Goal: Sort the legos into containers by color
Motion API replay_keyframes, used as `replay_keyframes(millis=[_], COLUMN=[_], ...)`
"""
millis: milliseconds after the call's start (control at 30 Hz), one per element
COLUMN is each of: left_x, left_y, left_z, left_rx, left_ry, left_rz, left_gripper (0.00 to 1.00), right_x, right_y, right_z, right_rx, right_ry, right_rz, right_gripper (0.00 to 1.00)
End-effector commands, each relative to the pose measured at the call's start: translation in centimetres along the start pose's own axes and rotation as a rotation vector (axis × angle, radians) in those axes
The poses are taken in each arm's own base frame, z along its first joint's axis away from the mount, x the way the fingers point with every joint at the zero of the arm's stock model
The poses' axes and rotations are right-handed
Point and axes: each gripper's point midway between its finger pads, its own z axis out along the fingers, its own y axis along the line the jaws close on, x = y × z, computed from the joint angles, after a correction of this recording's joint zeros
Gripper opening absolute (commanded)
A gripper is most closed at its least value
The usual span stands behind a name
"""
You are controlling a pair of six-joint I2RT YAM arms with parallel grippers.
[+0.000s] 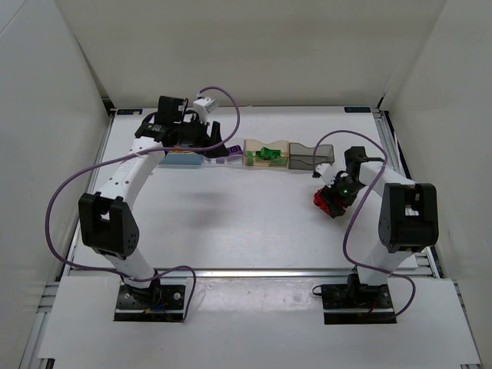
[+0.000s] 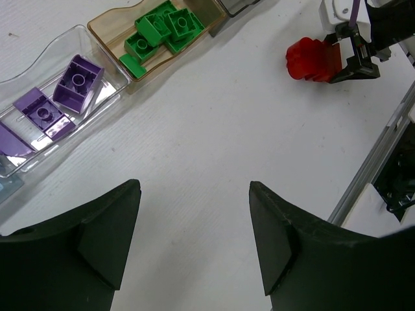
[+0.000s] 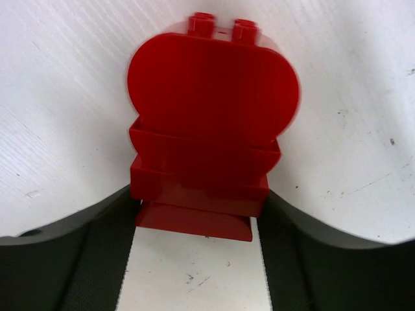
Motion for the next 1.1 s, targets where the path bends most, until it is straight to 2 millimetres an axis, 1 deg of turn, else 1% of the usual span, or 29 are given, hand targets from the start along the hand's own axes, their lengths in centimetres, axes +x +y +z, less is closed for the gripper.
replay_keyframes(millis=[0, 67, 100, 133, 200, 233, 267, 300, 333, 367, 400, 433, 467, 500, 533, 567, 600, 633, 667, 700, 733, 767, 800, 867, 900, 1067], left_x=[-1.1, -1.1, -0.9, -0.8, -0.5, -0.4, -0.4, 0.0, 0.1, 0.3, 0.6, 1.0, 1.2, 0.8, 1.8, 1.9, 2.0, 2.1, 2.0, 2.2, 2.1, 2.1, 2.1, 1.9, 1.8, 2.0], left_y=[-0.8, -0.8, -0.8, -0.9, -1.1, -1.2, -1.5, -2.3, -2.2, -2.9, -3.8, -4.0, -4.6, -4.8, -5.5, -5.8, -6.0, -6.4, -6.6, -7.0, -7.0, -7.3, -7.4, -7.2, -7.2, -5.1], left_z=[-0.6, -0.6, -0.6, -0.5, -0.6, -0.7, -1.0, -0.9, -1.2, -1.6, -1.6, -1.7, -1.8, -1.8, -1.8, -1.8, -1.8, -1.6, -1.6, -1.4, -1.2, -1.0, -0.7, -0.3, 0.1, 1.8], left_rx=[0.026, 0.028, 0.034, 0.037, 0.051, 0.060, 0.076, 0.135, 0.162, 0.205, 0.297, 0.335, 0.376, 0.410, 0.459, 0.477, 0.492, 0.509, 0.515, 0.519, 0.504, 0.507, 0.507, 0.482, 0.473, 0.333], left_ry=[-0.023, -0.023, -0.021, -0.022, -0.023, -0.027, -0.036, -0.044, -0.057, -0.063, -0.075, -0.075, -0.064, -0.092, -0.063, -0.062, -0.056, -0.046, -0.044, -0.029, -0.027, -0.020, -0.014, -0.015, -0.013, 0.017], left_rz=[0.017, 0.010, 0.006, -0.001, -0.020, -0.034, -0.064, -0.107, -0.128, -0.202, -0.226, -0.271, -0.357, -0.345, -0.421, -0.434, -0.441, -0.441, -0.431, -0.433, -0.423, -0.419, -0.417, -0.416, -0.414, -0.398], left_gripper=[0.78, 0.78, 0.78, 0.78, 0.78, 0.78, 0.78, 0.78, 0.78, 0.78, 0.78, 0.78, 0.78, 0.78, 0.78, 0.78, 0.78, 0.78, 0.78, 0.78, 0.78, 0.78, 0.78, 0.78, 0.78, 0.78], right_x=[0.5, 0.6, 0.6, 0.6, -0.2, -0.4, -1.2, -2.3, -2.8, -4.5, -5.4, -6.5, -8.2, -9.3, -10.3, -11.8, -13.2, -14.6, -15.4, -16.6, -17.4, -18.5, -19.4, -20.7, -21.3, -23.6], right_y=[0.8, 1.0, 1.3, 1.5, 1.8, 1.9, 2.1, 1.8, 1.9, 2.1, 2.5, 2.5, 2.9, 3.5, 3.7, 3.9, 5.0, 5.2, 5.8, 7.1, 7.6, 8.0, 9.2, 9.8, 10.6, 11.4], right_z=[-0.3, -0.4, -0.5, -0.6, -1.2, -1.5, -1.8, -2.6, -3.0, -3.7, -4.2, -4.9, -5.5, -6.0, -6.4, -7.1, -7.2, -7.8, -8.0, -8.0, -8.0, -8.6, -8.5, -8.6, -8.5, -8.9], right_rx=[-0.007, -0.015, -0.018, -0.023, -0.031, -0.035, -0.042, -0.028, -0.031, -0.044, -0.054, -0.044, -0.043, -0.052, -0.055, -0.054, -0.078, -0.071, -0.082, -0.098, -0.104, -0.102, -0.122, -0.139, -0.150, -0.156], right_ry=[-0.001, -0.008, -0.010, -0.010, -0.048, -0.058, -0.092, -0.126, -0.149, -0.207, -0.238, -0.276, -0.311, -0.339, -0.363, -0.393, -0.412, -0.435, -0.445, -0.450, -0.454, -0.470, -0.472, -0.481, -0.482, -0.510], right_rz=[-0.008, -0.012, -0.016, -0.018, -0.020, -0.013, -0.017, -0.008, -0.005, -0.016, -0.015, -0.024, -0.059, -0.062, -0.073, -0.095, -0.111, -0.135, -0.150, -0.196, -0.220, -0.247, -0.281, -0.304, -0.328, -0.359], right_gripper=[0.66, 0.59, 0.50, 0.47, 0.42, 0.38, 0.36, 0.34, 0.33, 0.32, 0.31, 0.31, 0.31, 0.30, 0.30, 0.30, 0.30, 0.30, 0.30, 0.30, 0.30, 0.30, 0.30, 0.30, 0.30, 0.31])
